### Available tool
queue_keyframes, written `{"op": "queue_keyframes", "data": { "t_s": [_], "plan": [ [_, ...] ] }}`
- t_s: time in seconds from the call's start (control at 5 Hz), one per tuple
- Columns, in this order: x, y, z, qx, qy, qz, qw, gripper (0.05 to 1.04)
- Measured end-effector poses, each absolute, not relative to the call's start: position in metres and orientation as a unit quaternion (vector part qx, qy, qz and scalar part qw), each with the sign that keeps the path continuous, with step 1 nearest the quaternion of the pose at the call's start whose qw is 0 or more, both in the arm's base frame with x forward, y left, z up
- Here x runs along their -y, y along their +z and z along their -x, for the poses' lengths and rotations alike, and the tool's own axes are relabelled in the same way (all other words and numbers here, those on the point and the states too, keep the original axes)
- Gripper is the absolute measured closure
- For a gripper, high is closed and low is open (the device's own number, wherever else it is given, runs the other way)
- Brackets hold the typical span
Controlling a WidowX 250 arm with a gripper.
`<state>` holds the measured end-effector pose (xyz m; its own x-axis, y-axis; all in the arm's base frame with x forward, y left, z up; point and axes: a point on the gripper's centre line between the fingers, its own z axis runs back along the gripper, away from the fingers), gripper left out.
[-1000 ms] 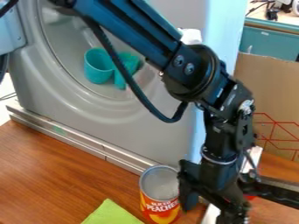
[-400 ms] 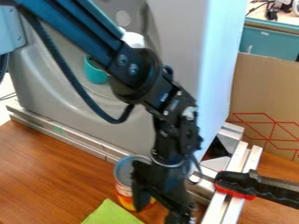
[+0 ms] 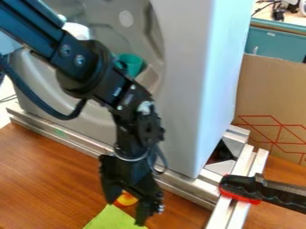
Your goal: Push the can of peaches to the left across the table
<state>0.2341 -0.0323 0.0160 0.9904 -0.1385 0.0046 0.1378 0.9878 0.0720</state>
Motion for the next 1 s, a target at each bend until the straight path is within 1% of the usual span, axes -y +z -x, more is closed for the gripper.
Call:
{"op": "queue_keyframes", "data": {
  "t_s": [0.2,0.4,0.6,0.8,1.0],
  "plan": [
    [0.021,0.017,-0.232,0.016,-0.059,-0.033,0.998,0.083],
    [0.008,0.023,-0.224,0.019,-0.033,-0.04,0.998,0.083],
    [0.004,0.04,-0.216,0.028,-0.013,-0.05,0.998,0.083],
    [0.018,0.059,-0.202,0.018,-0.015,-0.034,0.999,0.083],
    [0.026,0.061,-0.186,-0.034,-0.038,-0.01,0.999,0.083]
  ]
}}
